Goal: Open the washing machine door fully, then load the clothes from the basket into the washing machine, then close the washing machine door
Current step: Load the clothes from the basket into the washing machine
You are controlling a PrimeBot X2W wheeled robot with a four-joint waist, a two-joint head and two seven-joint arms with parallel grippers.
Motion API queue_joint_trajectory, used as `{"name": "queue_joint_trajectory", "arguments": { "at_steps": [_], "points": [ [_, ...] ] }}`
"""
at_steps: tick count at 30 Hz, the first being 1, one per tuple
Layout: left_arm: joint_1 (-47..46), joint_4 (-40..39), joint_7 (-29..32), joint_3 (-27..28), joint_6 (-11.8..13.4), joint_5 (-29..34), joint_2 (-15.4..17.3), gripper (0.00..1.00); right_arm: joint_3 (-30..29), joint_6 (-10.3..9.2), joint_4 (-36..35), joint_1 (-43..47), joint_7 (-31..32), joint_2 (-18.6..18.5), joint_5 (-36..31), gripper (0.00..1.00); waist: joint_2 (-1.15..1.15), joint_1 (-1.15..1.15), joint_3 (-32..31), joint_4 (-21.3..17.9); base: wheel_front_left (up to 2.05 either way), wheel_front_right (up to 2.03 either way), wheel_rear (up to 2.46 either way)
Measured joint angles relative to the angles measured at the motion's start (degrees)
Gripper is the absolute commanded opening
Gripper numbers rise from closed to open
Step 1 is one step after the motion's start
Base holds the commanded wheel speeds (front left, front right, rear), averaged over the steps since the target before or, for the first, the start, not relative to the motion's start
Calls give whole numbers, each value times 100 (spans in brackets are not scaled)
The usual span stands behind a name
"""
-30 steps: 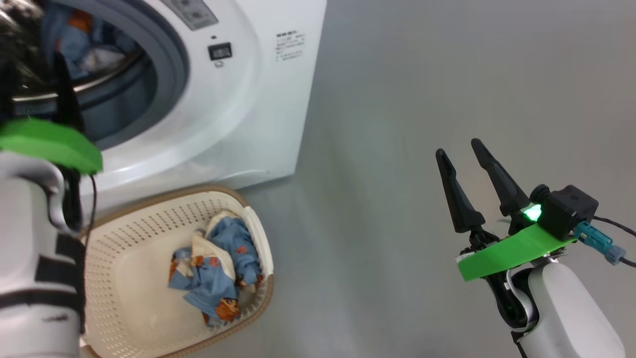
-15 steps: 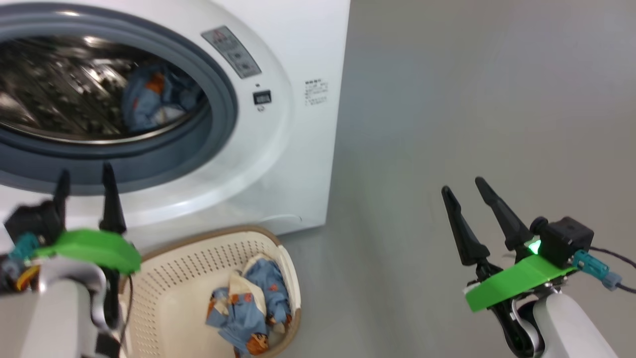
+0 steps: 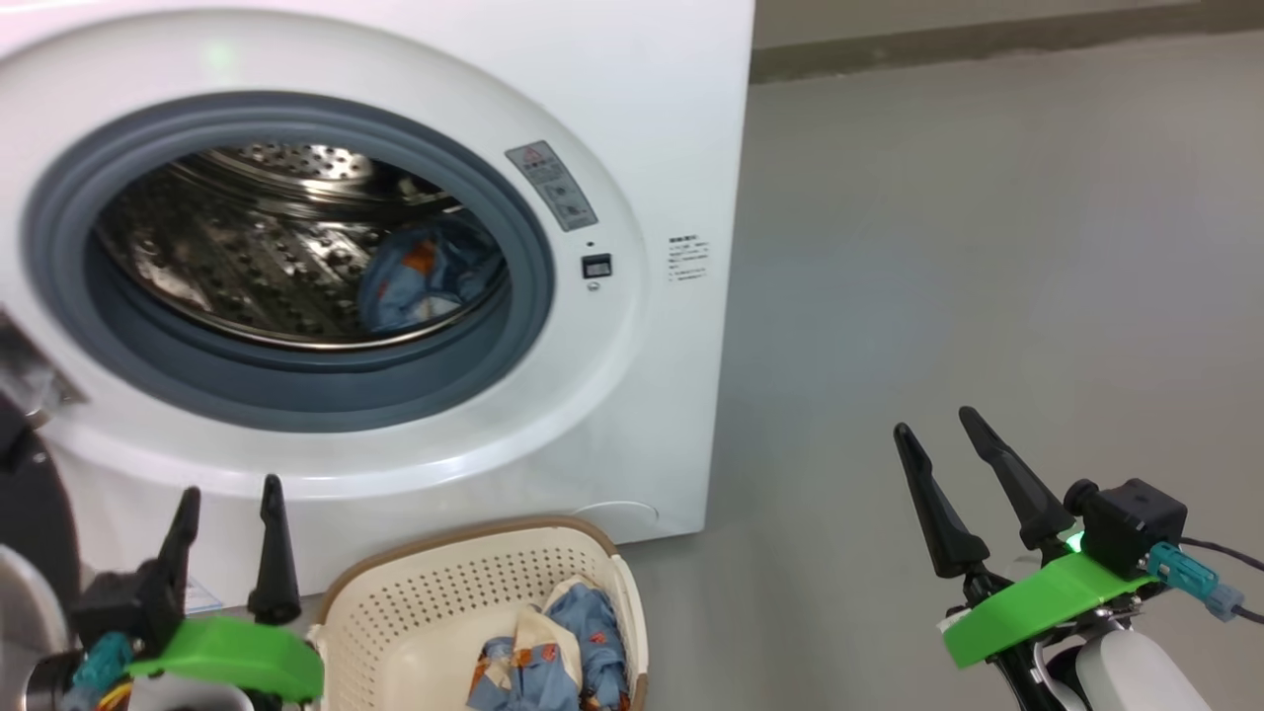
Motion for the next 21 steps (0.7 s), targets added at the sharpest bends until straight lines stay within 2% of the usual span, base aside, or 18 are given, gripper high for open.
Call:
{"name": "queue_joint_trajectory", "arguments": {
  "at_steps": [13,21],
  "points": [
    [637,-565,0,-52,21,-147,-90,100,-71,0,-27,252,0,-7,-1,100,0,0,-273,262,0,0,0],
    [728,-636,0,-176,67,-192,-119,100,-87,0,-36,263,0,-8,-4,100,0,0,-253,245,0,0,0]
  ]
}}
